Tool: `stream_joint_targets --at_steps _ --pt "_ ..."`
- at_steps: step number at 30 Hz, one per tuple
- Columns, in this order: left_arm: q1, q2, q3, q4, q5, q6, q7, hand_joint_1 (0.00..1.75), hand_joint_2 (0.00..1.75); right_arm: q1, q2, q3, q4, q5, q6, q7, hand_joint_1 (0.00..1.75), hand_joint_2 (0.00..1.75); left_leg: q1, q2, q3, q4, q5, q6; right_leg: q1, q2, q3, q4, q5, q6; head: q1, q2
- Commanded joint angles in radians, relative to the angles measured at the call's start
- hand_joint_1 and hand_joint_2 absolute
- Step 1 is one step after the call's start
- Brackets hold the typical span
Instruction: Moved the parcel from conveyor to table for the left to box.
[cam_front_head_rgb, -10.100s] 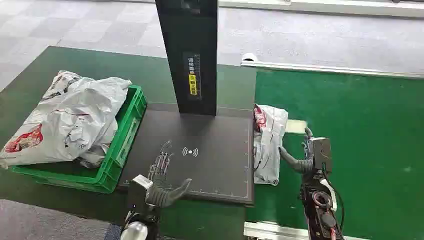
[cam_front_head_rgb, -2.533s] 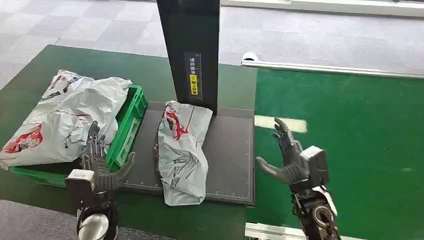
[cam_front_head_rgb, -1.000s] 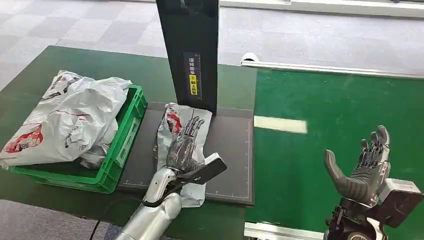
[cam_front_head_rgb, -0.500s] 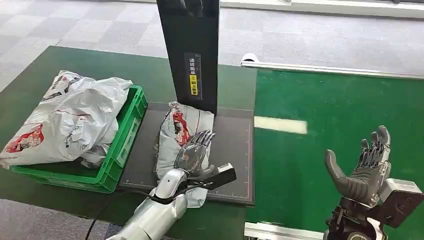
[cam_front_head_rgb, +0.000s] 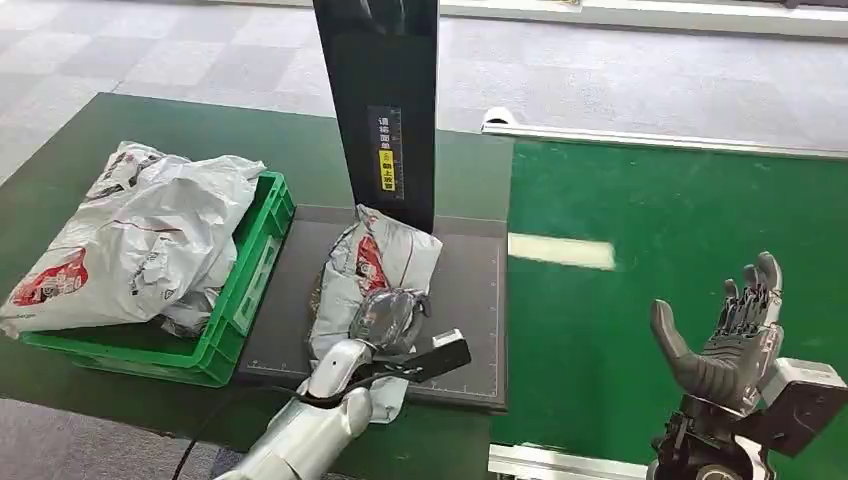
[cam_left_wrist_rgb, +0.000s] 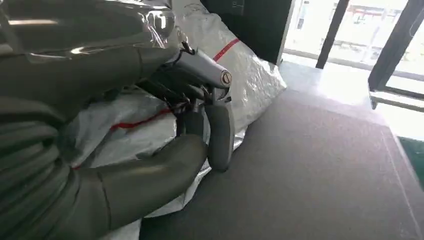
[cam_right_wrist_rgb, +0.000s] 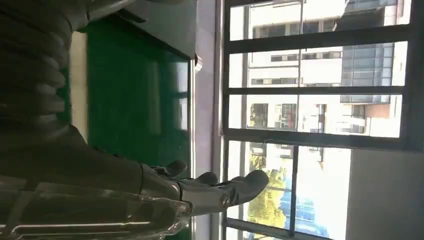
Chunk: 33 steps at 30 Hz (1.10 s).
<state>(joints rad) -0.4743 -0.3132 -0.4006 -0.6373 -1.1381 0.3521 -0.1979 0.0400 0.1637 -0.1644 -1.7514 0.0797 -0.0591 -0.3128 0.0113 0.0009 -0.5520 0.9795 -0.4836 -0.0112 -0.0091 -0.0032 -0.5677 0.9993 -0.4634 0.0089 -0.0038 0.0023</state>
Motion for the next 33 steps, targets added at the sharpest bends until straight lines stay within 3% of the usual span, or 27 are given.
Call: stream_joint_targets --at_steps 1,5,14,17,19,22,23,26,27,28,29,30,32,33 --pt "0.153 0.077 -0.007 -0.439 0.135 0.062 -0.075 1.75 1.75 -0.029 -0.018 -0.006 0.056 -0.016 -0.005 0.003 0.0 1.75 0.0 0.003 0.0 -0.001 0.0 0.0 0.0 0.003 -0.002 -0.001 0.001 0.0 0.0 0.0" --pt "0.216 0.106 -0.03 -0.665 0.154 0.073 -0.058 1.75 1.75 -0.013 -0.017 -0.008 0.058 -0.022 -0.019 -0.006 0.0 1.75 0.0 0.004 -0.001 -0.001 0.0 0.001 0.0 0.004 -0.003 -0.001 0.001 -0.001 0.0 0.0" --pt "0.343 0.206 0.009 -1.099 0.281 0.305 -0.142 1.75 1.75 0.089 0.018 -0.035 0.006 -0.031 -0.054 -0.044 0.0 1.75 0.0 0.003 -0.001 -0.001 -0.001 0.0 0.0 0.003 -0.003 -0.001 0.0 -0.001 0.0 0.0" --pt "0.341 0.217 0.064 -1.139 0.289 0.343 -0.153 1.75 1.75 0.093 0.025 -0.032 0.005 -0.033 -0.052 -0.046 0.0 1.75 0.0 0.003 -0.002 -0.001 -0.001 0.0 0.0 0.003 -0.004 0.0 -0.001 -0.001 0.0 0.0" --pt "0.316 0.188 0.184 -1.134 0.272 0.346 -0.164 1.75 1.75 0.091 0.031 -0.03 0.007 -0.036 -0.05 -0.045 0.0 1.75 0.0 0.002 -0.003 -0.001 -0.001 0.0 0.0 0.003 -0.004 0.0 0.0 -0.001 0.0 0.0" --pt "0.3 0.199 0.2 -1.124 0.291 0.346 -0.168 1.75 1.75 0.089 0.032 -0.027 0.009 -0.036 -0.051 -0.045 0.0 1.75 0.0 0.001 -0.002 -0.001 0.0 0.0 0.0 0.002 -0.003 0.0 0.0 -0.001 0.0 0.0" --pt "0.277 0.18 0.257 -1.103 0.265 0.346 -0.142 1.75 1.75 0.086 0.031 -0.025 0.012 -0.036 -0.051 -0.045 0.0 1.75 0.0 0.002 -0.002 -0.002 0.0 0.0 0.0 0.002 -0.003 -0.001 0.0 -0.001 0.0 0.0" --pt "0.139 0.24 0.328 -0.949 0.31 0.243 -0.066 1.75 1.75 0.074 0.029 -0.024 0.02 -0.047 -0.045 -0.045 0.0 1.75 0.0 0.0 -0.002 -0.001 0.001 -0.001 0.001 0.0 -0.003 0.0 0.0 -0.001 0.0 0.0" --pt "0.115 0.254 0.326 -0.919 0.453 0.075 -0.076 1.75 1.75 0.07 0.027 -0.034 0.02 -0.052 -0.047 -0.041 0.0 1.75 0.0 -0.001 -0.002 -0.001 0.001 0.0 0.0 -0.001 -0.003 0.0 0.0 -0.001 0.0 0.0" --pt "0.112 0.254 0.324 -0.904 0.466 0.01 -0.065 1.75 1.75 0.068 0.026 -0.041 0.021 -0.054 -0.045 -0.036 0.0 1.75 0.0 -0.001 -0.001 -0.001 0.001 0.0 0.0 -0.002 -0.002 0.0 0.0 -0.001 0.001 0.0" --pt "0.112 0.253 0.309 -0.876 0.46 -0.039 -0.049 0.59 1.75 0.063 0.023 -0.049 0.023 -0.058 -0.039 -0.03 0.0 1.75 0.0 -0.001 -0.001 -0.002 0.002 0.0 0.0 -0.002 -0.002 -0.001 0.0 -0.001 0.0 0.0" --pt "0.122 0.244 0.286 -0.83 0.476 -0.176 -0.002 0.0 1.75 0.044 0.016 -0.058 0.035 -0.06 -0.019 -0.019 0.0 1.75 0.0 0.0 0.0 -0.002 0.002 0.0 0.0 0.0 -0.001 0.0 0.0 -0.001 0.0 0.0" --pt "0.131 0.225 0.271 -0.773 0.463 -0.151 -0.026 0.0 1.75 0.026 0.014 -0.063 0.048 -0.056 -0.011 -0.014 0.0 1.75 0.0 -0.001 0.002 -0.004 0.003 0.0 0.0 -0.001 0.002 -0.003 0.001 -0.001 0.0 0.0" --pt "0.138 0.225 0.243 -0.718 0.472 -0.215 -0.007 0.0 1.75 0.015 0.014 -0.063 0.057 -0.048 0.001 -0.008 0.0 1.75 -0.001 0.0 0.002 -0.003 0.002 0.0 -0.001 0.0 0.001 -0.002 0.0 0.0 0.0 0.0"
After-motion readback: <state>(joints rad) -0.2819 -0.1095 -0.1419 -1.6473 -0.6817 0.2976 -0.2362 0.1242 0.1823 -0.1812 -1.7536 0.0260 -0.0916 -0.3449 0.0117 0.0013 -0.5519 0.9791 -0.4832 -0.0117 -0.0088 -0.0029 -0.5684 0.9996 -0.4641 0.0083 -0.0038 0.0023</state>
